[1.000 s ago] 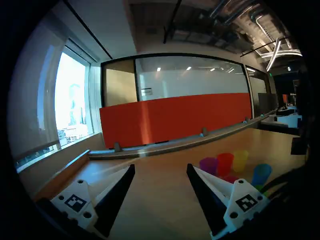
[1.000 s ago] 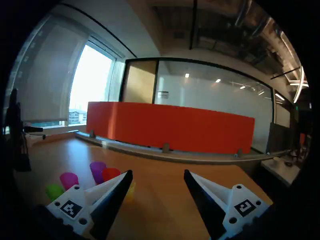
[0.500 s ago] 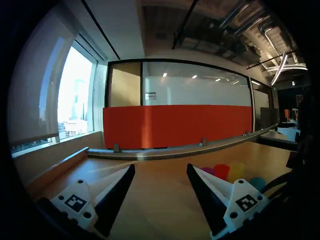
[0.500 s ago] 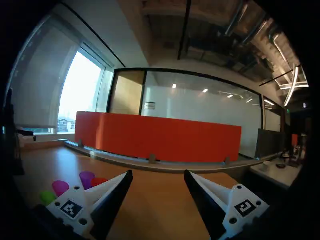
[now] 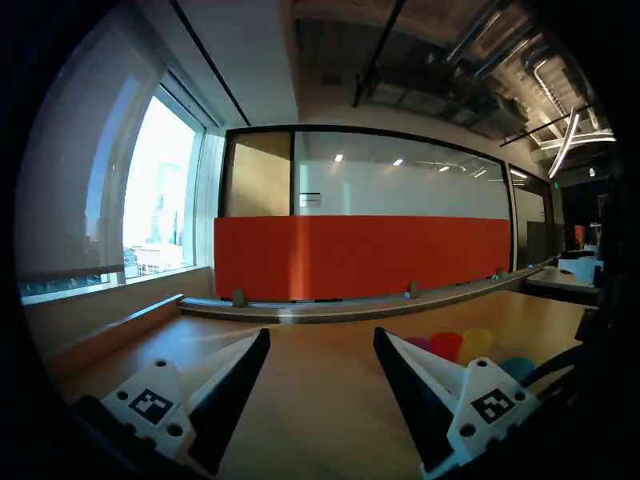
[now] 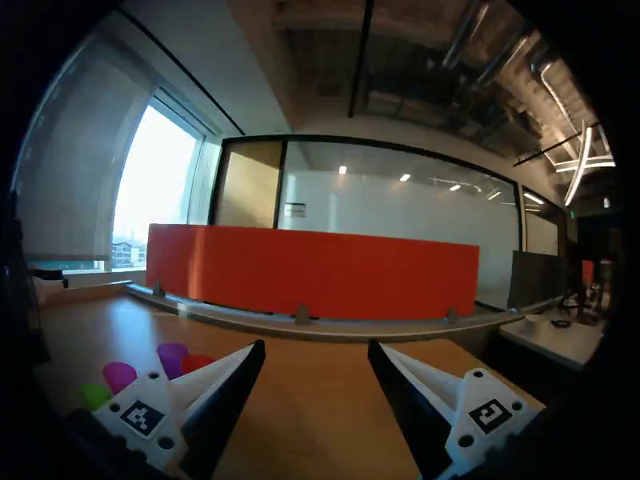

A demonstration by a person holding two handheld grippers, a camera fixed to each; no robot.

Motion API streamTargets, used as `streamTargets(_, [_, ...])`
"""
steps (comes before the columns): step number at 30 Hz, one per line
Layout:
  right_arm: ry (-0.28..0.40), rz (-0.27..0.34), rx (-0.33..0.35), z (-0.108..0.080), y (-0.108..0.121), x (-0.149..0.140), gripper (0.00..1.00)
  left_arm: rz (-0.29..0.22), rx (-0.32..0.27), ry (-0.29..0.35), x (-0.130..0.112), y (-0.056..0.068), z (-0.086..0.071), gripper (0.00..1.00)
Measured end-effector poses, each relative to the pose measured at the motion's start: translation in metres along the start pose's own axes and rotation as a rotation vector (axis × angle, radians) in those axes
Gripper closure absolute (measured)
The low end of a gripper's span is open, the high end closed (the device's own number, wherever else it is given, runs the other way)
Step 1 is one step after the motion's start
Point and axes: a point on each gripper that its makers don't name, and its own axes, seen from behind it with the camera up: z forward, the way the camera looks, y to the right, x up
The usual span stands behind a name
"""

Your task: Pour water

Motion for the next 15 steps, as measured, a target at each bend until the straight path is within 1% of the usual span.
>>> streamTargets(5, [0.011, 0.001, 0.002, -0.005, 0.001, -0.003, 0.01, -0.005, 0.010, 0.006, -0.008, 0.002, -0.001, 0.04])
streamTargets(8, [0.004, -0.008, 0.004, -0.009, 0.002, -0.006, 0.01, -0.005, 0.011, 0.005, -0.015, 0.003, -0.003, 0.04])
streamTargets(15, [-0.008, 0.001, -0.022, -0.015, 0.010, -0.011, 0.01, 0.001, 0.024, -0.005, -0.030, 0.001, -0.006, 0.04])
